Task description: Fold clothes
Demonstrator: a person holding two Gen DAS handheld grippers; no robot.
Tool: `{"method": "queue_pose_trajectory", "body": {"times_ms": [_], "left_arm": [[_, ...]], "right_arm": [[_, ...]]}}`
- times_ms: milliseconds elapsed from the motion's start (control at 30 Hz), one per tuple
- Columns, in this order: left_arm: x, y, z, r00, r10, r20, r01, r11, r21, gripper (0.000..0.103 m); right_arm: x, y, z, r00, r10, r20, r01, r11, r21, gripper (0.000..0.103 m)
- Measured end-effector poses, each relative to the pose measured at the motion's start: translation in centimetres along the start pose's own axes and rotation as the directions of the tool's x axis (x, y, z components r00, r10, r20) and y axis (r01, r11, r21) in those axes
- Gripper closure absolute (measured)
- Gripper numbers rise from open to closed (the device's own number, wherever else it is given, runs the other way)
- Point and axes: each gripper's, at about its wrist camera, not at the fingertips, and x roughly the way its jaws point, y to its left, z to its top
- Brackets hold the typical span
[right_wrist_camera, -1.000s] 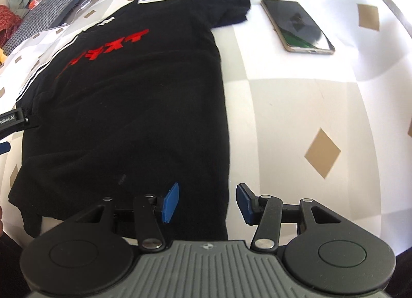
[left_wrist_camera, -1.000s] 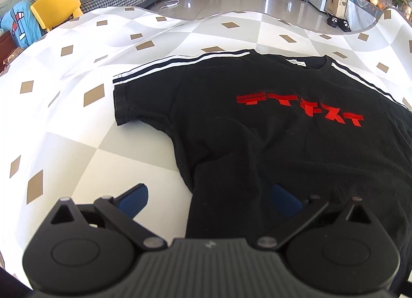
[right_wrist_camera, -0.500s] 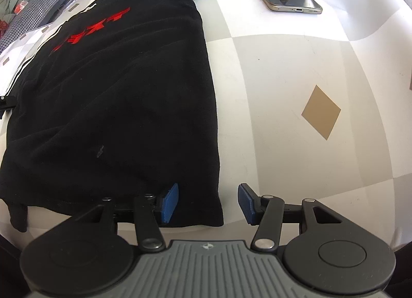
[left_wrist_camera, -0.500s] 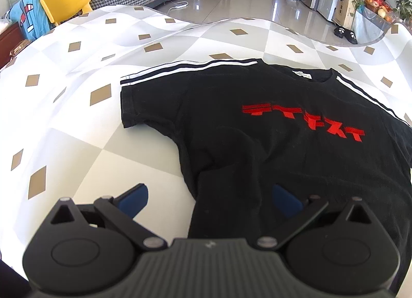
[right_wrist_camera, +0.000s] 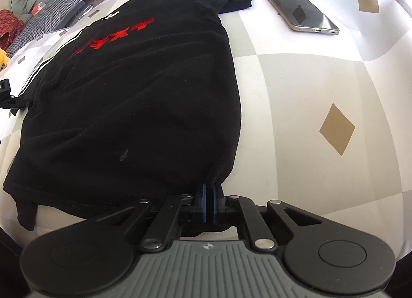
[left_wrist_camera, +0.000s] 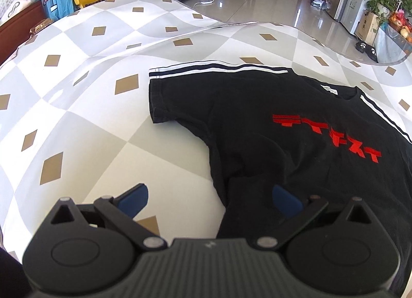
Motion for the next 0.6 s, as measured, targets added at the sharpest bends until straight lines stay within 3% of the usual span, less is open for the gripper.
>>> {"method": "queue_pose_trajectory", "body": {"times_ms": [233, 433, 600], "left_arm": [[0.4, 2.3, 0.5, 0.998, 0.063, -0.016, -0.065, 0.993, -0.102, 0.0], [0.6, 2.7, 0.7, 0.996, 0.088, -0.015, -0.089, 0.99, -0.11, 0.0], [0.8, 2.9, 0.8, 0.995, 0.1, -0.013, -0.101, 0.988, -0.121, 0.0]], "right_arm": [[-2.8, -0.1, 1.0, 0.993, -0.004, 0.122, 0.002, 1.0, 0.017, 0.099], [-4.9, -0.2, 1.0, 0.963, -0.154, 0.222, 0.154, 0.988, 0.016, 0.099], [-4.4, -0.3, 0.5, 0.95, -0.248, 0.189, 0.251, 0.968, 0.008, 0.098]]}}
